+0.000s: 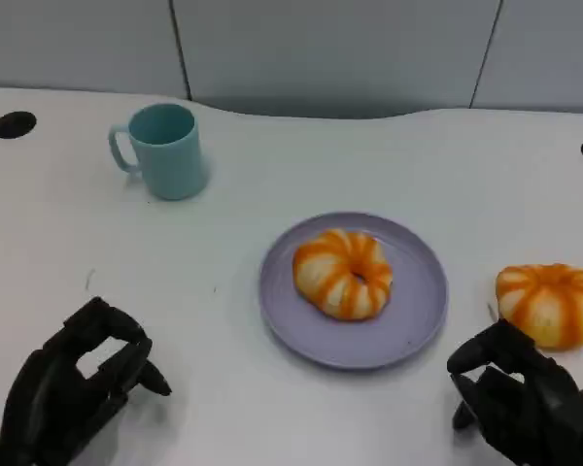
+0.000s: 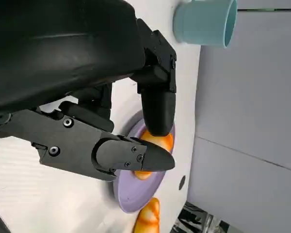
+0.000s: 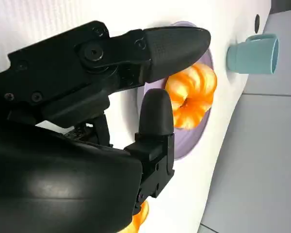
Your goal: Grasp the bread from the table and place it into the plate.
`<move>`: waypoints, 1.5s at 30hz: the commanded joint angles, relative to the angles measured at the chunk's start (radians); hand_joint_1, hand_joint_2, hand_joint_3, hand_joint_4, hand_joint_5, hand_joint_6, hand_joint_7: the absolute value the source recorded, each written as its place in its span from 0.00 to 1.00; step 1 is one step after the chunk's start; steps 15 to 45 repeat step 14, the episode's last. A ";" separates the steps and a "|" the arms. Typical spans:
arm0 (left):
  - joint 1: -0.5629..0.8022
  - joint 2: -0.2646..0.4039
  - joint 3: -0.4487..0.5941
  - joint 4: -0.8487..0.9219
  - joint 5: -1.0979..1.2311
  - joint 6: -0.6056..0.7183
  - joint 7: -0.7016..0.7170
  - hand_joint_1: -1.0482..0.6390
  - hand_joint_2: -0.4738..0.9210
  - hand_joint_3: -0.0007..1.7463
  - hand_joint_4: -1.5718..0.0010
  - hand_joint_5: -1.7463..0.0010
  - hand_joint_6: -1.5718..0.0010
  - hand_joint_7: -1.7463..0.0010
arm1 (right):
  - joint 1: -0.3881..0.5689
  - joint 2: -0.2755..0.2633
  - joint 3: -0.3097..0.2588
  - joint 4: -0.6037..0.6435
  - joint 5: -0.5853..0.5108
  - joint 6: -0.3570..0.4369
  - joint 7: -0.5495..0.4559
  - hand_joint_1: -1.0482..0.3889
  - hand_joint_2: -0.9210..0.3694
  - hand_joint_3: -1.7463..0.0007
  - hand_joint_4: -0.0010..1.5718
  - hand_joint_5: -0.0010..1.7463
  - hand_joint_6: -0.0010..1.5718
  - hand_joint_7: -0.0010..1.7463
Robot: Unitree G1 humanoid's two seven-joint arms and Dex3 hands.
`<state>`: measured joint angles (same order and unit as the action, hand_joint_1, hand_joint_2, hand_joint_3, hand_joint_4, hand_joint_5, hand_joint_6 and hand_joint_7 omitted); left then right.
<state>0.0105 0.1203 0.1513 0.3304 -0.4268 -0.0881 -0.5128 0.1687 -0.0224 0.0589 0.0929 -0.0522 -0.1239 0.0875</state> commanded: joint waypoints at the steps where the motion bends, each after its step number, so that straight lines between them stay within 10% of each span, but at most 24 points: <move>1: 0.003 0.007 0.013 0.001 0.011 -0.011 -0.009 0.34 1.00 0.16 0.62 0.00 0.75 0.00 | 0.002 -0.013 -0.011 -0.019 0.012 0.010 0.003 0.55 0.00 0.81 0.36 1.00 0.22 1.00; 45: 0.013 0.009 0.013 -0.020 0.019 0.007 0.002 0.33 1.00 0.14 0.61 0.00 0.73 0.00 | 0.012 -0.015 -0.006 -0.044 -0.009 0.027 -0.011 0.54 0.00 0.81 0.36 1.00 0.23 1.00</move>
